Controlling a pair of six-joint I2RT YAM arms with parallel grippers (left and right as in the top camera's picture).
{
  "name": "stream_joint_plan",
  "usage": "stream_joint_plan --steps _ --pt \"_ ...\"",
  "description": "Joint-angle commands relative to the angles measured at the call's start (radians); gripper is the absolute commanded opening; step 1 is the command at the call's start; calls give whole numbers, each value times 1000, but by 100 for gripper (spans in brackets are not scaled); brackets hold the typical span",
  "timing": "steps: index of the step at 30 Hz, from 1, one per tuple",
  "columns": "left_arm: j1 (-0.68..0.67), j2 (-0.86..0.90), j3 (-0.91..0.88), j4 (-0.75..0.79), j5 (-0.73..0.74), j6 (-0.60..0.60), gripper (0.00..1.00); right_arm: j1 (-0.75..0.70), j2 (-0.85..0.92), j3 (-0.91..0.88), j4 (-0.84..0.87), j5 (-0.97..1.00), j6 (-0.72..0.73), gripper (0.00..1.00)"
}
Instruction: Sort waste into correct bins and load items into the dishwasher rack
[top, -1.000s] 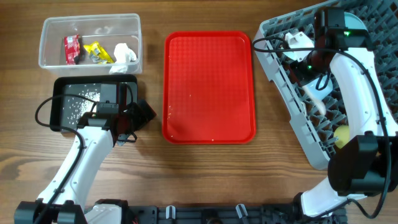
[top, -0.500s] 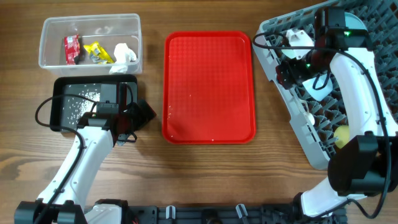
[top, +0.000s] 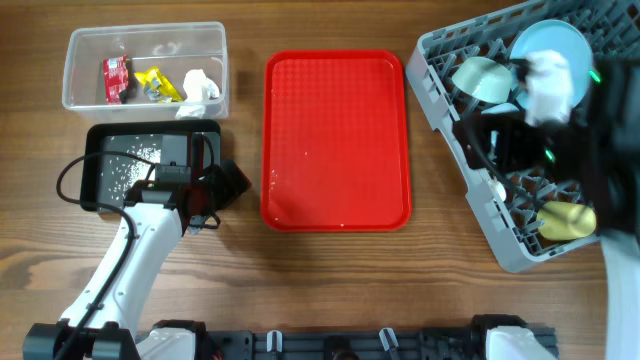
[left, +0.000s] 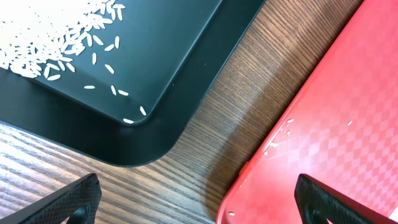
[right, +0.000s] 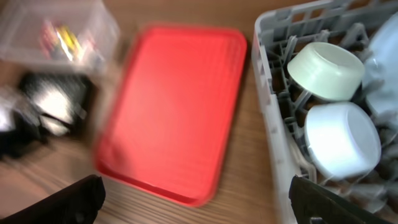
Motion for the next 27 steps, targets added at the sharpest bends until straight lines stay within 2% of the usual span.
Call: stream_joint_plan --steps 1,8,11,16,21,27 --pt "0 2 -4 0 5 -13 100 4 -101 5 -5 5 322 100" --pt "0 2 -4 0 4 -13 100 4 -217 5 -36 165 322 100" --pt "0 2 -4 0 5 -13 100 4 -233 5 -50 204 322 100" --pt "0 2 -4 0 5 -13 100 2 -256 -57 -11 375 321 100" --pt "0 2 -4 0 5 -13 100 2 -413 -301 174 433 322 100" --pt "0 2 -4 0 5 -13 100 2 -682 -729 528 381 323 100"
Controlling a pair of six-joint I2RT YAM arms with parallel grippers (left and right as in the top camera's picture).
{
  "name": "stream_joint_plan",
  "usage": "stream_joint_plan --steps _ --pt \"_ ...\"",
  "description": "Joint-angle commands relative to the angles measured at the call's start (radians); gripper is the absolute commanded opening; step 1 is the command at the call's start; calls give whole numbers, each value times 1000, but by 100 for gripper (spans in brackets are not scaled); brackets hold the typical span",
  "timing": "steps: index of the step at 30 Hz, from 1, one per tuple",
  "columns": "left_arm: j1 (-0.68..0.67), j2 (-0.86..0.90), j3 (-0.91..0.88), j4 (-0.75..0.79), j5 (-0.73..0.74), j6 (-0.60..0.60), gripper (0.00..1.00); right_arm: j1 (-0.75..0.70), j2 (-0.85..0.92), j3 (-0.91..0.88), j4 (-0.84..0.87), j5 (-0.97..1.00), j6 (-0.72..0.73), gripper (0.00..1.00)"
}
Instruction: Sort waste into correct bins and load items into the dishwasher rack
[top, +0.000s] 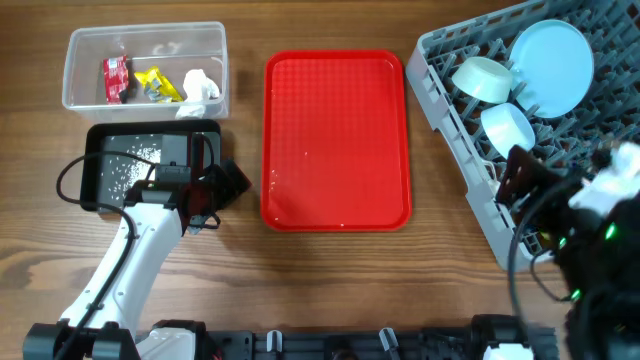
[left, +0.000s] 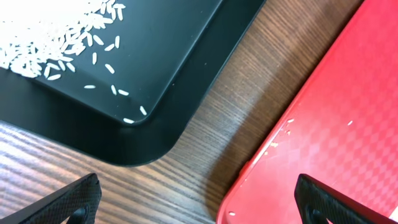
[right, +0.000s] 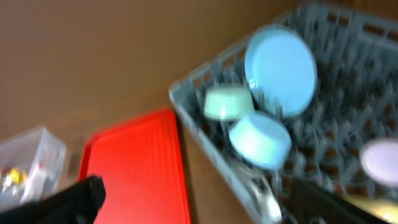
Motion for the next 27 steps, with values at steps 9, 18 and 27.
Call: stream_joint_plan --steps 9,18,27 --pt "0 2 -4 0 4 -13 100 2 -450 -710 472 -184 10 100" --pt "0 2 -4 0 5 -13 100 2 -614 -947 664 -187 -14 100" --pt "0 2 -4 0 5 -13 100 2 -615 -1002 736 -187 -39 100"
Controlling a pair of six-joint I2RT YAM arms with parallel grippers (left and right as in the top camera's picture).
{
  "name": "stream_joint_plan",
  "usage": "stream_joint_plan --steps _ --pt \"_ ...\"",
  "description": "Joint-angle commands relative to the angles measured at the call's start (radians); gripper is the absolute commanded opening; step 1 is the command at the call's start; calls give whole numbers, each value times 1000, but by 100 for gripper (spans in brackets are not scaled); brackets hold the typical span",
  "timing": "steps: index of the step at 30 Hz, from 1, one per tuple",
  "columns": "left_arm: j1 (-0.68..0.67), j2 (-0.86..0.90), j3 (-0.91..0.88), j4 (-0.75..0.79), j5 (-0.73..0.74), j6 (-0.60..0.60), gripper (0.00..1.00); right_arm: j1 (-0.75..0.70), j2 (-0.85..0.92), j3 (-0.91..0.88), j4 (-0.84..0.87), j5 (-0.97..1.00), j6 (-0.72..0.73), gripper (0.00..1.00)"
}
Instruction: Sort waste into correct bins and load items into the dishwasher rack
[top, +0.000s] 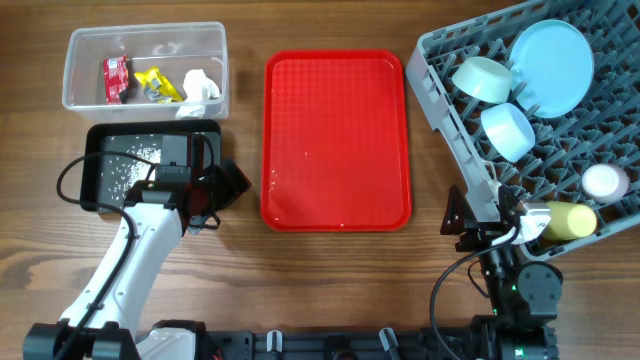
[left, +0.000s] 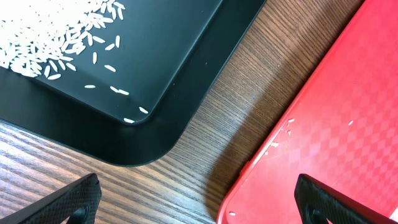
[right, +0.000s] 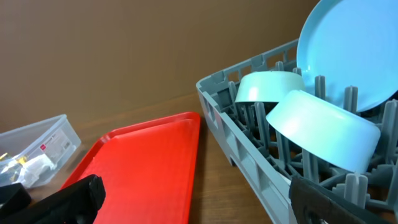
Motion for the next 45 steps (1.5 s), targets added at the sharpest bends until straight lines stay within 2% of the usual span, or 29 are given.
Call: stream_joint_plan --steps 1,4,6,8,28,31,34,36,38,42,45 --pt "0 2 -3 0 4 -13 100 2 -17 -3 14 -19 -18 100" --pt "0 2 -3 0 4 -13 100 2 -17 -8 29 -19 -18 100" --pt "0 2 -3 0 4 -13 100 2 -17 -46 120 -19 -18 100" --pt "0 2 -3 0 4 -13 100 2 -17 -51 131 -16 -19 100" --pt "0 2 -3 0 4 -13 100 2 -15 -51 127 -16 -18 100" --pt "2 2 -3 -16 -68 -13 100 2 -15 -51 127 -16 -18 100" --pt "2 -5 -3 2 -93 -13 100 2 -15 -51 127 -16 -18 100" --pt "-11 -59 -16 67 -89 -7 100 2 -15 -51 127 -16 -18 100" --pt "-27 -120 -47 175 -60 73 100 2 -15 -51 127 -16 -18 100" --pt "-70 -312 -177 409 3 334 100 2 -15 -51 127 -16 -18 100" --pt "-76 -493 -291 478 4 412 100 2 -15 -51 127 -16 -18 100"
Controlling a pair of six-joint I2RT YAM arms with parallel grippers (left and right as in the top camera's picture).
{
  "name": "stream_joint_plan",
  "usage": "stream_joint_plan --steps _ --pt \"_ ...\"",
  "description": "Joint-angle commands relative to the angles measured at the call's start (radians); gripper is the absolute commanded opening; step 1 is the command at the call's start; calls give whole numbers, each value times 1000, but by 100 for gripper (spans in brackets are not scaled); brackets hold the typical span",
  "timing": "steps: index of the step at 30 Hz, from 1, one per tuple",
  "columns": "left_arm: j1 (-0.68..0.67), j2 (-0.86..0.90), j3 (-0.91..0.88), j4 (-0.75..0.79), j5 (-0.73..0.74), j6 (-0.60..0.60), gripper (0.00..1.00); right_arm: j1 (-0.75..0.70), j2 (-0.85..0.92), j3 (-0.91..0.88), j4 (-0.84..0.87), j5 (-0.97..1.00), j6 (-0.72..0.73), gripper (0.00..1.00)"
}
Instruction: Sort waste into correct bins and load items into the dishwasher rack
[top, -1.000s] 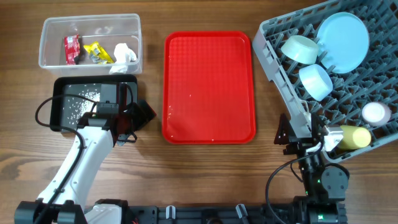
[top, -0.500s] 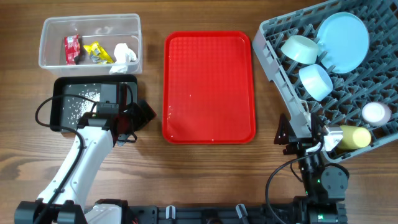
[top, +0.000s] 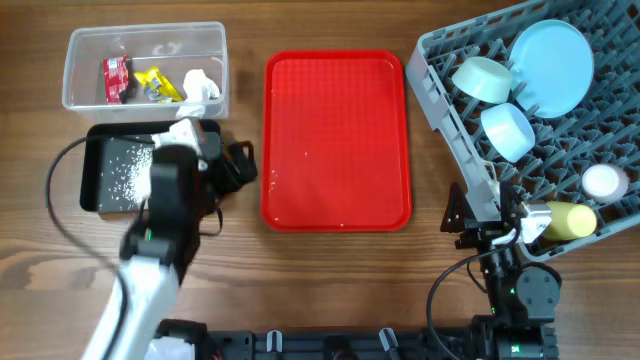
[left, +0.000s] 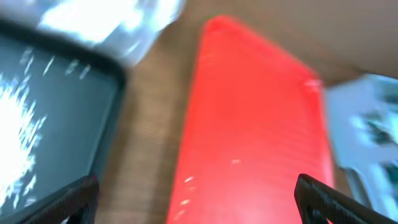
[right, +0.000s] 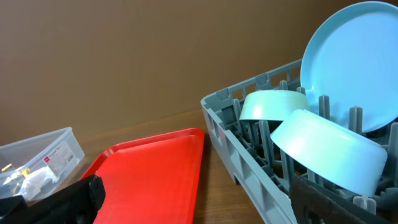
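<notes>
The red tray (top: 336, 140) lies mid-table, bare but for a few rice grains. To its right stands the grey dishwasher rack (top: 440, 110), holding a blue plate (top: 548, 55), two pale bowls (top: 480, 78) (top: 506, 130) and a yellow item (top: 568, 220). The clear bin (top: 146, 30) at the back left holds wrappers. The black tray (top: 100, 200) carries rice. My left gripper (top: 240, 165) hangs open and empty between the black tray and the red tray (left: 249, 112); its view is blurred. My right gripper (top: 455, 215) is open and empty by the rack's front corner (right: 249, 149).
A white round item (top: 603, 181) sits in the rack beside the yellow one. The left arm's body covers the right part of the black tray. Bare wooden table lies in front of the red tray. A brown wall stands behind the table in the right wrist view.
My left arm has risen and swung; its camera, then close over the black tray's corner, now looks blurred along the red tray toward the rack. The right arm has barely shifted.
My right arm was first over the rack by the bowls, open. It then stood nearer the front, and later low by the rack's front corner, where it remains. My left gripper stayed open between the two trays, and now it has lifted.
</notes>
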Motion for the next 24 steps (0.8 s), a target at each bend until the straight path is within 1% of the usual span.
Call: stream_joint_plan --steps 1,3,6,13,18,24 --pt "-11 -249 -166 56 26 219 100 2 -11 -3 5 -16 -18 100" --pt "-11 -386 -246 77 22 247 100 2 -11 -3 5 -16 -18 100" --pt "-6 -594 -363 89 0 250 100 2 -11 -3 5 -16 -18 100" --pt "45 -914 -527 107 5 250 100 2 -11 -3 5 -16 -18 100" --pt "87 -1021 -572 107 27 250 100 2 -11 -3 5 -16 -18 100" --pt "122 -1029 -583 117 26 251 100 2 -11 -3 5 -16 -18 100"
